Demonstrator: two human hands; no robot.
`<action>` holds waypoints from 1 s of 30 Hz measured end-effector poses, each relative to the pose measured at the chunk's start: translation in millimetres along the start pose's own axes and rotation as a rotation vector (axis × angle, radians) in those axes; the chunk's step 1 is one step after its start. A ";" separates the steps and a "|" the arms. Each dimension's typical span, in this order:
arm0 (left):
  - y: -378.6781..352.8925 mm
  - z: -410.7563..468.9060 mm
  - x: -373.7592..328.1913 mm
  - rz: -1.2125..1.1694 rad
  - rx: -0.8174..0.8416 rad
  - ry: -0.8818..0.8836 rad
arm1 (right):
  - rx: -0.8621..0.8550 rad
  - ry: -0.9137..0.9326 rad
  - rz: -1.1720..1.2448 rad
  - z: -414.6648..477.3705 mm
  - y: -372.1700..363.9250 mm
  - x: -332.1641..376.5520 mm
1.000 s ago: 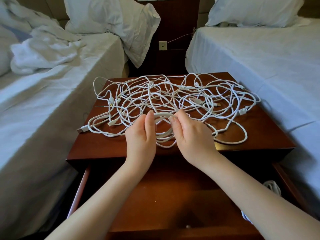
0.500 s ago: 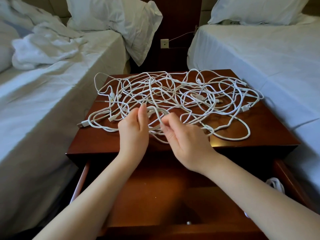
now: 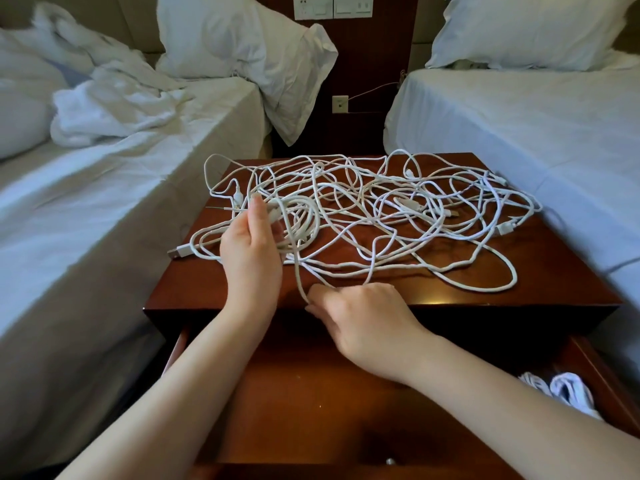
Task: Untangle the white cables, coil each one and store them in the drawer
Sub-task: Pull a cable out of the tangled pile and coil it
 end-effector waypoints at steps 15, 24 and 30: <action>-62.3 -46.7 -19.5 -0.198 0.715 0.107 | -0.177 -0.167 0.031 3.9 48.0 -61.3; -69.5 -61.4 -14.8 0.104 0.838 0.100 | -0.323 -0.173 0.065 0.8 68.0 -80.4; -75.6 -72.5 -10.0 0.202 0.949 0.130 | -0.469 -0.092 -0.109 -1.9 86.0 -69.3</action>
Point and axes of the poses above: each hand's wrist, its own z-axis towards the middle knuckle, its own y-axis out of the back of the hand, x = y × z, the point moved 9 cm from there along z, towards the middle knuckle, and after that the axes turned 4 degrees about z, right-handed, at the moved point
